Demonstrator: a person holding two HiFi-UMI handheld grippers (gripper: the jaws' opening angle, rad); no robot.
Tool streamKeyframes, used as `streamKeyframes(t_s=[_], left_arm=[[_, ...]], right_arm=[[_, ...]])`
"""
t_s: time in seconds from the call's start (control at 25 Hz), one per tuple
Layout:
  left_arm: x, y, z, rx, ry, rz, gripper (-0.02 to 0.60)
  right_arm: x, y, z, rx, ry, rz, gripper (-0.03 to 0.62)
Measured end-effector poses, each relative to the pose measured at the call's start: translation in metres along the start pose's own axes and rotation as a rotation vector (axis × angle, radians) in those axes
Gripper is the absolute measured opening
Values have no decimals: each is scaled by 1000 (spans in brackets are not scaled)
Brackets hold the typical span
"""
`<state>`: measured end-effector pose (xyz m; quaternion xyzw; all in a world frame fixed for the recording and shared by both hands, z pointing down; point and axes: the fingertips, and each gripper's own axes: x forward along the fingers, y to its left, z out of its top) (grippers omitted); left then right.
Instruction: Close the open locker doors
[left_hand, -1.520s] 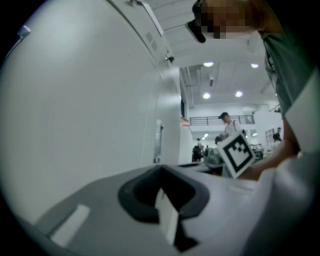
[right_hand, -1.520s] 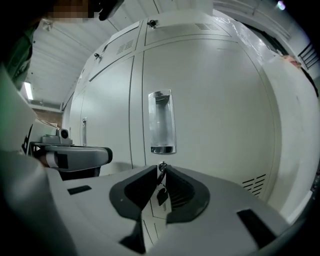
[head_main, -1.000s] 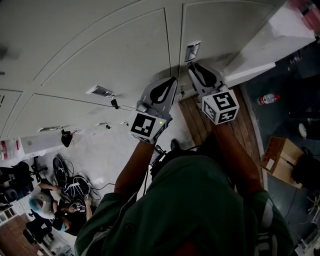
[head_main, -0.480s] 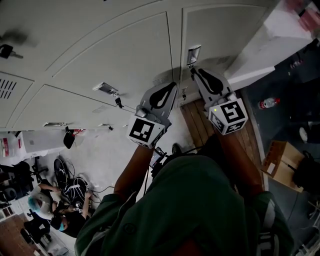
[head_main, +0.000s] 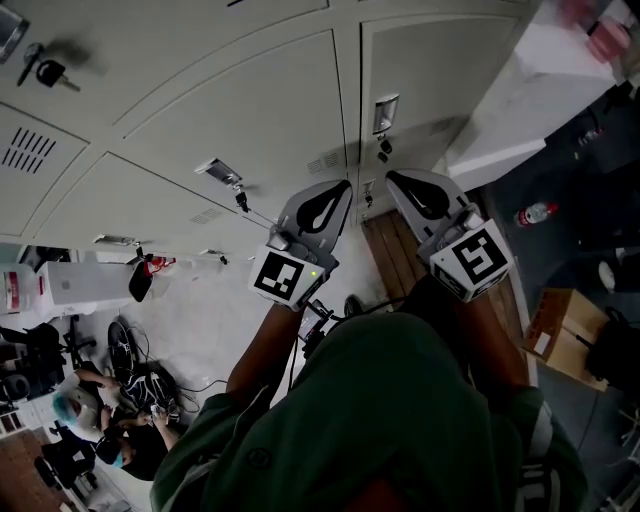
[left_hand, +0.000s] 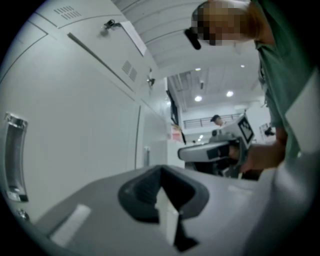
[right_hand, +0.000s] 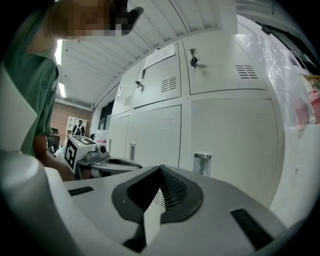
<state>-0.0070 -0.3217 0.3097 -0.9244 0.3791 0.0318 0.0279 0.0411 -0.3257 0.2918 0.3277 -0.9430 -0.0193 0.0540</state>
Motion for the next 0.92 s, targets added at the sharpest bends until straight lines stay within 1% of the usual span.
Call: streamKeyframes(t_s=[0.24,0.48,0.64,0.76,0.92], left_arm=[[-14,-15,1,4,12,-5,-2],[-27,-23,-6,2,65,15,-2],[-30,-27,3,31,35,13,-2],[-37,-32,7,42,17,16,-2],[-45,-38,4,45,17,23,-2]], right_arm=[[-18,19,5,0,-3,23,3],[-29,33,8,29,15,46,3],[-35,40,14,-6,-15,63,3],[-41,47,10,3,9,57,3],[-46,55,6,8,15,64,3]])
